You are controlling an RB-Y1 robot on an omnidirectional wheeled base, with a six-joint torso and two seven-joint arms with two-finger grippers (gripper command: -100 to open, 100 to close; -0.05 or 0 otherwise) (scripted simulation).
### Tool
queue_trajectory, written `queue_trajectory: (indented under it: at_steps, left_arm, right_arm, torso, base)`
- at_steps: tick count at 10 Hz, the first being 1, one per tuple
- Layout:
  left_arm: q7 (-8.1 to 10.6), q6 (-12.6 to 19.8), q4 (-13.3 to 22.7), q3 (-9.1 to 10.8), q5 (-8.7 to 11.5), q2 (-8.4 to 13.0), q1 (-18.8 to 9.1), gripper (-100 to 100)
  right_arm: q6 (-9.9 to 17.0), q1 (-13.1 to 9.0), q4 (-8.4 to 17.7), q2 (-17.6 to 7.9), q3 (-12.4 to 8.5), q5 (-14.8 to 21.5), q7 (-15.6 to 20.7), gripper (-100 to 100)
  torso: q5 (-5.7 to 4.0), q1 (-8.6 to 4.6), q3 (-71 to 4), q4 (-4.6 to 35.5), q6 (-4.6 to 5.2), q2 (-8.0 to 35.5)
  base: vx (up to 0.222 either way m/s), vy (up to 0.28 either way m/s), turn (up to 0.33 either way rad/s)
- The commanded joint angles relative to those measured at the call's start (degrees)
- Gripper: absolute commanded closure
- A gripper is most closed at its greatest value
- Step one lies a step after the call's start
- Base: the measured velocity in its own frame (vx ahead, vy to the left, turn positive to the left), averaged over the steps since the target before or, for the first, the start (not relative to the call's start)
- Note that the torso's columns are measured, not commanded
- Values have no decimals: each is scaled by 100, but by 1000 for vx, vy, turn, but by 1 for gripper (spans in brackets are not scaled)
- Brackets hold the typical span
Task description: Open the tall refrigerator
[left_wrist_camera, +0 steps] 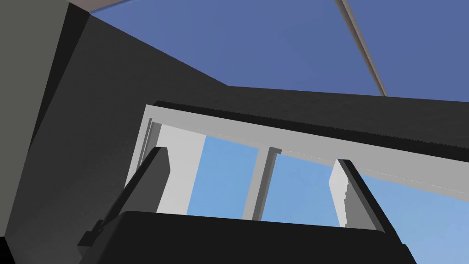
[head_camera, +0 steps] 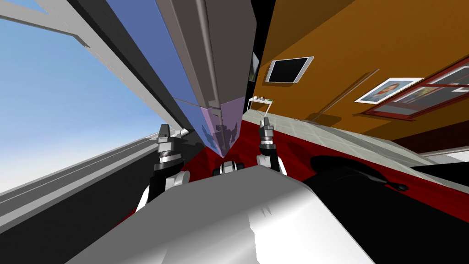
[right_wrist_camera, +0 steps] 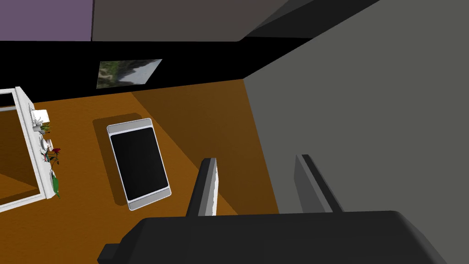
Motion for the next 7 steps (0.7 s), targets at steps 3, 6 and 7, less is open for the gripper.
queue_trajectory:
  at_steps: [3,6,7]
  left_arm:
    - [89,643,-178,218,170,557,-152,-100]
    - [164,1143,-299,408,318,896,-285,-100]
    - [164,1188,-299,408,318,896,-285,-100]
  right_arm:
    - [0,0,0,0,0,0,0,0]
    - [0,0,0,0,0,0,0,0]
    - [0,0,0,0,0,0,0,0]
  torso:
    - [1,2,-2,1,0,-1]
    - [1,3,-1,2,0,0]
    - [2,5,-1,2,0,2]
  base:
    - [6,-46,-41]
    - [6,-57,-54]
    - [-1,-41,-14]
